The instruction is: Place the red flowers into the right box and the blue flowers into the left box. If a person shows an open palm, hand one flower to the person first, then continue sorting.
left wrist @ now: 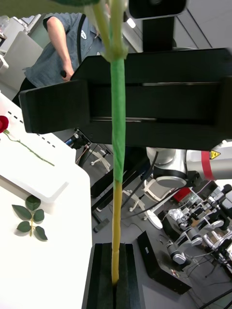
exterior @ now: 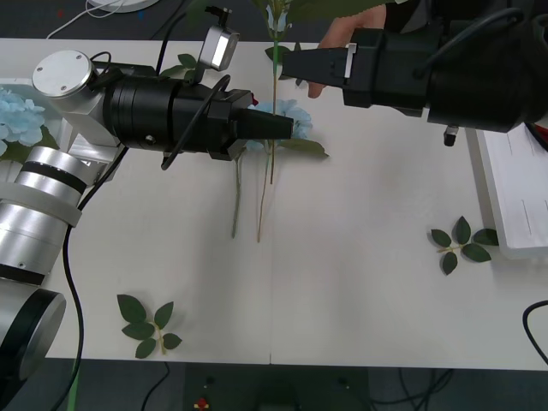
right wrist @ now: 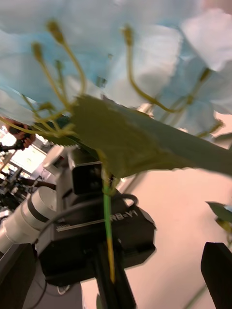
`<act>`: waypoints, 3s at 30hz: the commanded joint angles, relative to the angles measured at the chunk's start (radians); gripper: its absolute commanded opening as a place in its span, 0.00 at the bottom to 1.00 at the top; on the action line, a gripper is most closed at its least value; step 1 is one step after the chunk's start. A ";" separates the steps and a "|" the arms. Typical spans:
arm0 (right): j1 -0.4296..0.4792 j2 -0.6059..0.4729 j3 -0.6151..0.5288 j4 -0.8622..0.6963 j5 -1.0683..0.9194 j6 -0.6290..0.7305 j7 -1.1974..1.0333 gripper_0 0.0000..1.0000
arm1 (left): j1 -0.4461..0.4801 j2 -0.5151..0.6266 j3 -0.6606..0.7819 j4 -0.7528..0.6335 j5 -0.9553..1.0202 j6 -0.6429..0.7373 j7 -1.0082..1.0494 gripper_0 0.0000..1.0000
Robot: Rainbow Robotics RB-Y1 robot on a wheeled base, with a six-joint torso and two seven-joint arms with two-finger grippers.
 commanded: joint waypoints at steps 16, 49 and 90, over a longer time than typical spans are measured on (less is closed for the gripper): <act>-0.034 -0.296 -0.305 0.049 0.019 0.517 -0.217 1.00 | -0.033 0.044 0.059 -0.021 0.002 0.007 0.013 0.00; 0.091 -0.551 -0.316 0.275 -0.352 0.497 0.346 1.00 | -0.036 0.524 0.044 -0.021 0.010 0.107 0.137 0.00; 0.224 -0.569 -0.364 0.282 -0.484 0.465 0.603 1.00 | -0.036 0.637 0.010 -0.003 0.030 0.084 0.180 0.00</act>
